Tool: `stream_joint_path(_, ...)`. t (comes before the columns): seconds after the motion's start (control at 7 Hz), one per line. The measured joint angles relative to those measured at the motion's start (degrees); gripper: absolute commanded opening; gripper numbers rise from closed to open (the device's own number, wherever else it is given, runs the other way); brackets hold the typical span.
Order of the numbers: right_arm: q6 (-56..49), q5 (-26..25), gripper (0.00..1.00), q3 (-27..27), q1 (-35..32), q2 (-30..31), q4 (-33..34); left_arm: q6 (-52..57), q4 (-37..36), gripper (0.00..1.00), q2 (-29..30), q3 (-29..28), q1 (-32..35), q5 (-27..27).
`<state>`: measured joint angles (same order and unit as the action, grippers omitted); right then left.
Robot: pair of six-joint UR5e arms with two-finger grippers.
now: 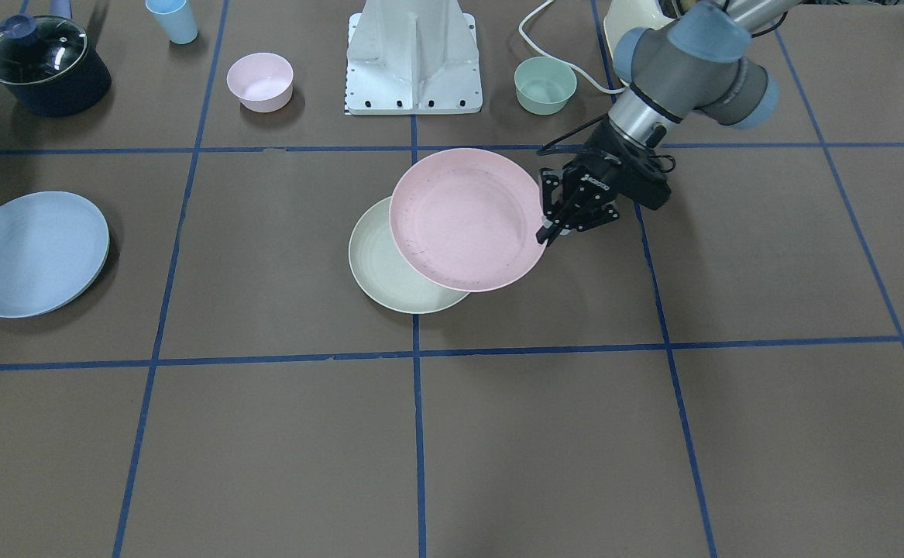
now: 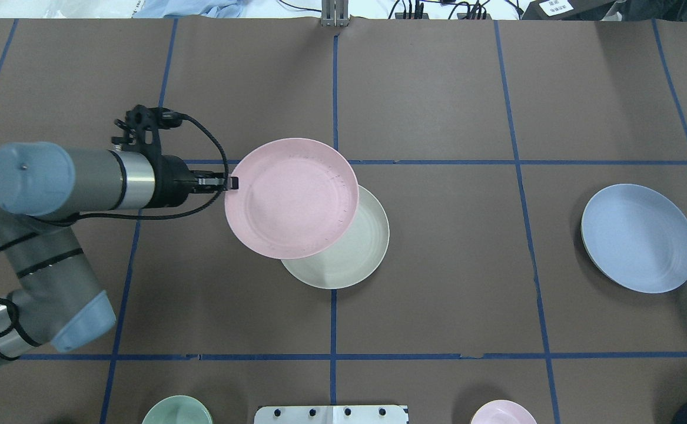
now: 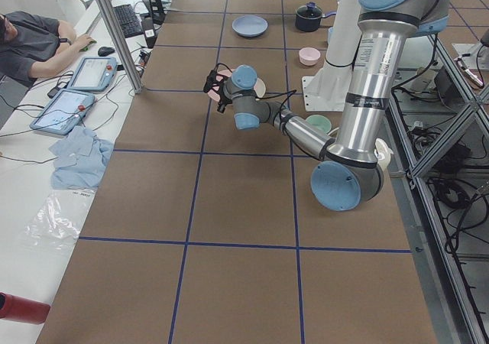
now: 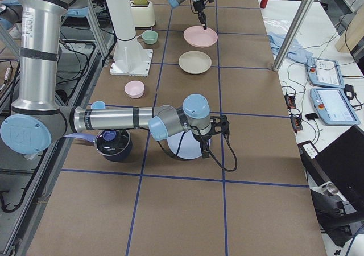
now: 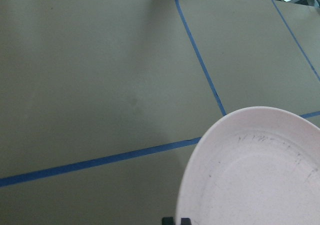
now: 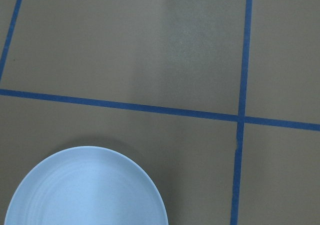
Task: Stack three plates with pink and blue
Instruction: 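Carry the pink plate with the left gripper onto the cream plate, then open the left gripper and withdraw it from the stacked plates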
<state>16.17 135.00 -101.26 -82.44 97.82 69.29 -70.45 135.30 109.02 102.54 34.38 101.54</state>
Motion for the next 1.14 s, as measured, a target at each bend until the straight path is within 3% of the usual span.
stream_joint_path(0.43,0.0,0.0,1.0,0.1,0.0,0.0,0.0,-4.6,-1.0,0.0,4.7,-6.2,-5.6,-7.7)
stream_joint_path(0.86,0.0,-0.1,1.0,0.0,0.0,0.0,0.0,-4.7,-1.1,0.48,5.3,-7.5,-7.7,-9.7)
stream_joint_path(1.14,0.0,-0.1,1.0,0.0,0.0,-0.1,0.0,-4.3,-1.1,1.0,5.2,-7.5,-9.1,-10.2)
